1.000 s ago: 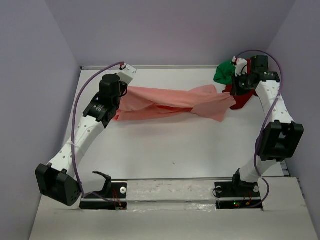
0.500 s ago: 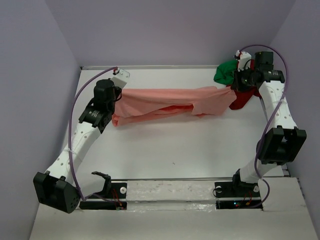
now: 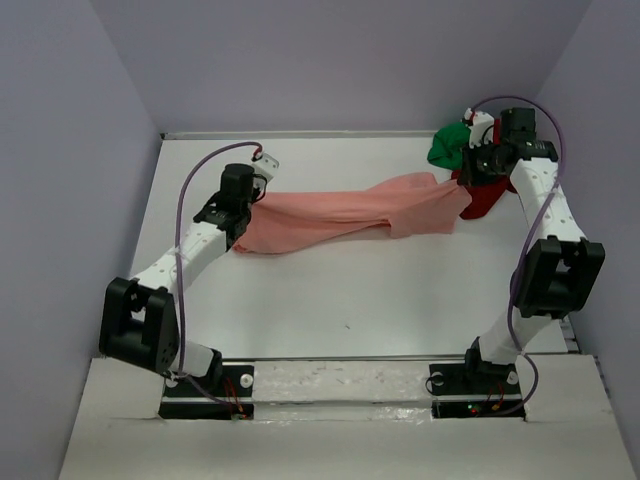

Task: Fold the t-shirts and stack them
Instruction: Flatten out the tshirt

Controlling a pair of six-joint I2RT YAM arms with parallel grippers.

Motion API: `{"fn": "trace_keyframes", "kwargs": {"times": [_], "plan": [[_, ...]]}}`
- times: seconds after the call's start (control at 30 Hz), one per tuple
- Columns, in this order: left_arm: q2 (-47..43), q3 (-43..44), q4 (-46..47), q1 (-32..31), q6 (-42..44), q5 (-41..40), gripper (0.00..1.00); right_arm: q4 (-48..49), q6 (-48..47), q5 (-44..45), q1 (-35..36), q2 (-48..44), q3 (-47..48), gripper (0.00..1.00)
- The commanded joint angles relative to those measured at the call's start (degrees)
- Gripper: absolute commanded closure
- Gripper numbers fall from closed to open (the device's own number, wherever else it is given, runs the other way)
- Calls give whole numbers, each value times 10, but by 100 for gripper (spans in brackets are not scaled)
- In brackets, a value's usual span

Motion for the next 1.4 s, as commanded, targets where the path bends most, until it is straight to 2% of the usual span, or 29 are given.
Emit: {"fn": "trace_keyframes", "kwargs": {"times": [0.0, 0.27, 0.4, 0.43, 0.47, 0.5, 0.63, 0.77, 0.8, 0.87, 0.93, 1.0, 1.03, 1.1, 1.27, 1.37], "plan": [[49, 7, 65, 4, 7, -1, 100, 33, -6, 8, -4, 16, -4, 100], [170, 35, 125, 4, 8, -5, 100, 34, -13, 20, -4, 52, -8, 100], [204, 47, 154, 4, 15, -29, 76, 34, -12, 17, -4, 58, -10, 100], [207, 49, 166, 4, 18, -32, 54, 34, -12, 16, -4, 59, -11, 100], [209, 54, 171, 4, 22, -44, 48, 34, -12, 14, -4, 60, -13, 100], [207, 57, 178, 4, 25, -47, 33, 34, -12, 13, -4, 60, -17, 100], [189, 76, 166, 4, 37, -59, 9, 34, -12, 3, -4, 53, -29, 100], [144, 99, 114, 4, 29, -40, 11, 35, -12, 2, -4, 43, -34, 100], [138, 115, 90, 5, 23, -4, 12, 34, -12, 3, -4, 40, -35, 100], [122, 123, 42, 10, 2, 37, 22, 34, -12, 1, -4, 33, -37, 100], [120, 127, -3, 11, -14, 56, 38, 35, -12, -2, -4, 29, -39, 100], [124, 132, -34, 18, -40, 107, 49, 34, -11, -3, -4, 27, -41, 100], [127, 133, -55, 21, -49, 121, 61, 35, -11, -3, -4, 26, -42, 100], [140, 137, -87, 28, -70, 179, 70, 34, -12, 0, -4, 24, -45, 100], [159, 113, -93, 31, -84, 216, 72, 34, -12, 1, -4, 15, -47, 100], [174, 113, -113, 34, -90, 267, 74, 33, -13, 7, -4, 13, -47, 100]]}}
